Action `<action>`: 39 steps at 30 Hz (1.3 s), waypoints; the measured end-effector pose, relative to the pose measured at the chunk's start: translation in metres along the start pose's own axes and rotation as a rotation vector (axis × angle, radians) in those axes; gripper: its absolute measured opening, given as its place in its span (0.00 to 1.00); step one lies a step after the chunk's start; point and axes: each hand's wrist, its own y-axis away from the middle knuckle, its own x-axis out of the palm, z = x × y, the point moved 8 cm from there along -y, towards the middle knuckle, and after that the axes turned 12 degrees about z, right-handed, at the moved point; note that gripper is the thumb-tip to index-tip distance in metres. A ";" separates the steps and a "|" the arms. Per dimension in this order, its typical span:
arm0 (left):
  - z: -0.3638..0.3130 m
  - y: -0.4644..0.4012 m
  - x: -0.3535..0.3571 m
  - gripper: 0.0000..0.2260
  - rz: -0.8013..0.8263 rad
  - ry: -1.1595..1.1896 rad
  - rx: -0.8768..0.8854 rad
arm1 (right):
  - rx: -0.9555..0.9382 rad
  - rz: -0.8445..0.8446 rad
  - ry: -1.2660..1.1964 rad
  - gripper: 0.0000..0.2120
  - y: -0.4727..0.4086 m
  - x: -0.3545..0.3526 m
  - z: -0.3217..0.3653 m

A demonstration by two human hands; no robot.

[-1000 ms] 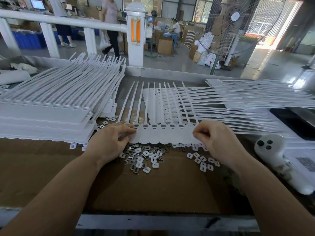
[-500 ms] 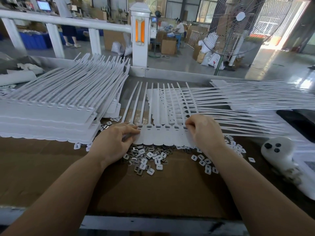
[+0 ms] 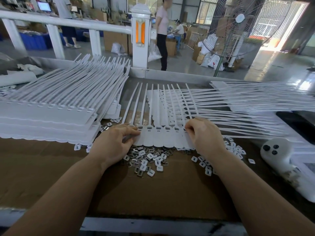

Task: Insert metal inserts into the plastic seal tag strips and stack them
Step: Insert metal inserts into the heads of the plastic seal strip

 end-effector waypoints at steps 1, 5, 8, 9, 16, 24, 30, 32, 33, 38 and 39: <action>0.000 0.000 0.000 0.12 0.000 0.003 0.000 | -0.002 -0.006 0.004 0.07 0.001 -0.001 0.000; 0.000 0.000 0.000 0.12 0.005 0.017 -0.004 | -0.016 -0.019 0.042 0.07 0.002 -0.002 0.004; -0.001 0.000 0.000 0.12 0.006 0.014 -0.006 | -0.011 0.052 0.128 0.10 0.001 0.003 0.006; -0.001 -0.001 0.000 0.12 0.005 0.013 -0.008 | -0.014 0.087 0.159 0.12 0.001 0.005 0.006; -0.002 0.000 -0.001 0.12 0.005 0.002 0.002 | -0.045 0.176 0.313 0.16 0.009 0.007 0.021; -0.002 0.000 0.000 0.12 0.009 0.004 0.001 | -0.028 0.154 0.129 0.20 0.003 0.001 0.007; -0.002 0.000 0.000 0.12 0.011 0.004 -0.002 | 0.096 0.011 -0.286 0.15 0.009 -0.005 -0.020; -0.001 0.000 0.000 0.12 0.008 0.007 -0.007 | 0.071 0.021 -0.234 0.16 0.010 -0.005 -0.015; -0.001 0.000 0.000 0.12 0.007 0.011 -0.011 | 0.052 0.033 -0.185 0.17 0.010 -0.004 -0.012; 0.000 0.000 0.000 0.12 0.010 0.007 -0.021 | -0.010 0.157 0.022 0.25 0.008 0.003 -0.004; -0.001 0.000 0.000 0.12 0.009 0.008 -0.022 | 0.010 0.149 -0.035 0.23 0.009 -0.001 -0.007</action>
